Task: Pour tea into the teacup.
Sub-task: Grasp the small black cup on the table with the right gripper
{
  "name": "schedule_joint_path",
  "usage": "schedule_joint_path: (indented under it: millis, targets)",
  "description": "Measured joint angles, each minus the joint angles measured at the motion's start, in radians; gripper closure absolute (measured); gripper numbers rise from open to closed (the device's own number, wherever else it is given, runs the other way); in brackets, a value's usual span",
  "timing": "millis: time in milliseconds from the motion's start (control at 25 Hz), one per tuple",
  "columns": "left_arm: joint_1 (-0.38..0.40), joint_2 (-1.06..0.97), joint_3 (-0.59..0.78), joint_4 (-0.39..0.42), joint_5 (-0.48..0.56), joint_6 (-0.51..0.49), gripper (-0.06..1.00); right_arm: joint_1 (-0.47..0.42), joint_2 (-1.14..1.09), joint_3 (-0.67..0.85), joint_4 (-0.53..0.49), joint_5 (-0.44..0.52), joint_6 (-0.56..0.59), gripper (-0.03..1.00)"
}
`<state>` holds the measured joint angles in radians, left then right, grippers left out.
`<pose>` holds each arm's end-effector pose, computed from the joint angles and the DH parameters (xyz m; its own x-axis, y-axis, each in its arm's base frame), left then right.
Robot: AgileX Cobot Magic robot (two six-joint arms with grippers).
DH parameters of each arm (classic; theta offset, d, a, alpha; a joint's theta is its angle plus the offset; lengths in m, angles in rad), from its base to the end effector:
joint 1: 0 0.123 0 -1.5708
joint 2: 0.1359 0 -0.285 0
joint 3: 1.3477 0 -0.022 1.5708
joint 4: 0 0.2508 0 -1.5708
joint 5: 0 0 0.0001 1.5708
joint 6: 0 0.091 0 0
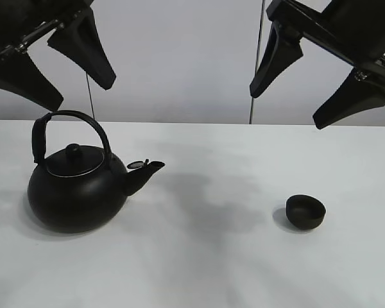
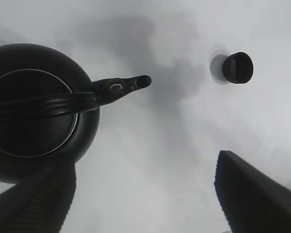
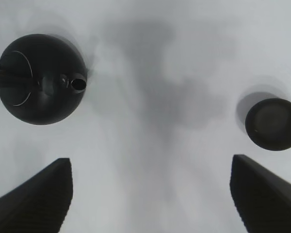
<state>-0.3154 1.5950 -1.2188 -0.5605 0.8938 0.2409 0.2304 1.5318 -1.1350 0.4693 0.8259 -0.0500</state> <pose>0.3016 -0.1381 0.2801 -0.9014 0.1665 -0.3997 0.3437 0.8366 -0.4265 0.2984 0.1011 0.2755 -0.9264 0.0514 -0.3730 -0.1160 0.9035 0.4126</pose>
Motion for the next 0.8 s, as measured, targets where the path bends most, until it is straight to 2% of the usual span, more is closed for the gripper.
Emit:
schedule_joint_path:
  millis: [520,640,800]
  targets:
    - [0.0,0.0,0.0,0.0,0.0,0.0,0.37,0.0,0.0,0.0,-0.002,0.034,-0.003,0.36]
    - [0.0,0.0,0.0,0.0,0.0,0.0,0.37,0.0,0.0,0.0,-0.03,0.062,-0.003,0.36]
    - [0.0,0.0,0.0,0.0,0.0,0.0,0.37,0.0,0.0,-0.026,-0.124,0.131,0.014,0.36]
